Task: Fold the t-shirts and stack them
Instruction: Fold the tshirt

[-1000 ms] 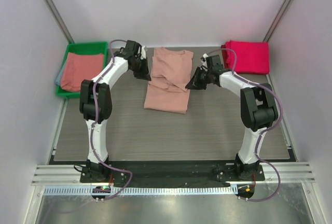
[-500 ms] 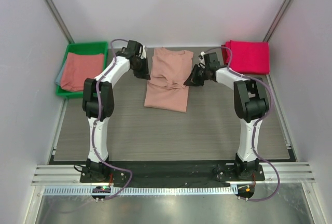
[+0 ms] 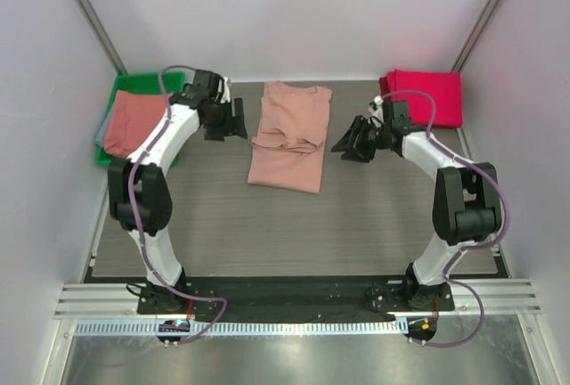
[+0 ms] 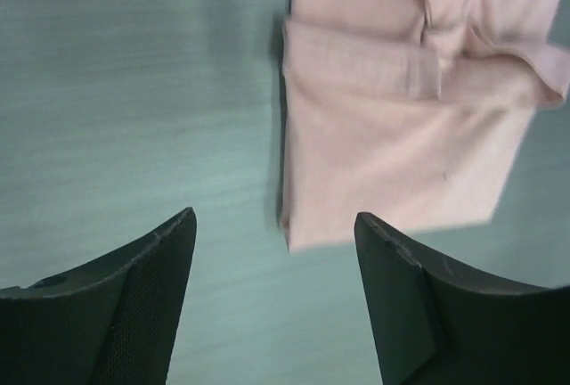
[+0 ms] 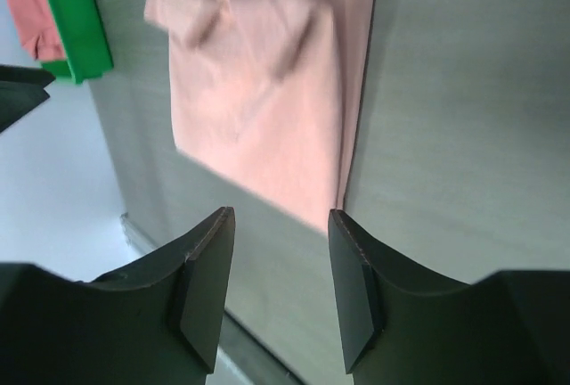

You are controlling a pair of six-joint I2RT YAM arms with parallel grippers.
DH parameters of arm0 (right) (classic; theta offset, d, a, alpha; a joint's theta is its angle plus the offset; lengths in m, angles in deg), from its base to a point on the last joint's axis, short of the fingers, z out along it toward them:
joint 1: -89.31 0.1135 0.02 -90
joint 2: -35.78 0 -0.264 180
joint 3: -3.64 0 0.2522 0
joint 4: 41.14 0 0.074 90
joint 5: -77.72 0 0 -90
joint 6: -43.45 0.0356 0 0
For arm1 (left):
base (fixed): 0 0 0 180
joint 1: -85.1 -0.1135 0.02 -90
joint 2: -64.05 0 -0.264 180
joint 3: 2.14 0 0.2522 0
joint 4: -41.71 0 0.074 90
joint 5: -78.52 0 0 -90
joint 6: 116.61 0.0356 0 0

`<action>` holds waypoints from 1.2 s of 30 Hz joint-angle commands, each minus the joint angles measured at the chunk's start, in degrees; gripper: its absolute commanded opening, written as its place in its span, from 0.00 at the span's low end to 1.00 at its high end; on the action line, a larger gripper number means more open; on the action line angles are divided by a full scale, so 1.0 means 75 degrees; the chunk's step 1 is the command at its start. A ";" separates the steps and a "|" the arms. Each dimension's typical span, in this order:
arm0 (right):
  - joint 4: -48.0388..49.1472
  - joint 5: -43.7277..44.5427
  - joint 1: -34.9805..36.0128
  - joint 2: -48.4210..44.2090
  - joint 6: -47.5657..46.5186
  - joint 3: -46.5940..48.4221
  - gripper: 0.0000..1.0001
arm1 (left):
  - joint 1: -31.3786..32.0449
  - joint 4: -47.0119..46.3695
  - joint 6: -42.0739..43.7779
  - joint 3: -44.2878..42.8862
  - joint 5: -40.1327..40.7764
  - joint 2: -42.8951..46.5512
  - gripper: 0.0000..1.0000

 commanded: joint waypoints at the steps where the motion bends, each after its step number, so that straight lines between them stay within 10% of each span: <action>1: 0.0095 -0.0725 0.0299 -0.0299 0.0565 -0.1146 0.52 | -0.0304 0.0166 -0.0540 0.1321 -0.1327 0.0513 0.72; 10: 0.0906 -0.1054 0.0955 0.0157 0.1152 -0.1617 0.51 | -0.0563 -0.1556 -0.2310 0.3237 -0.3416 0.0280 0.61; 36: 0.0742 -0.0714 0.1202 0.1200 0.1328 -0.1535 0.48 | -0.0504 -0.1511 -0.2299 0.2687 -0.3616 -0.0905 0.52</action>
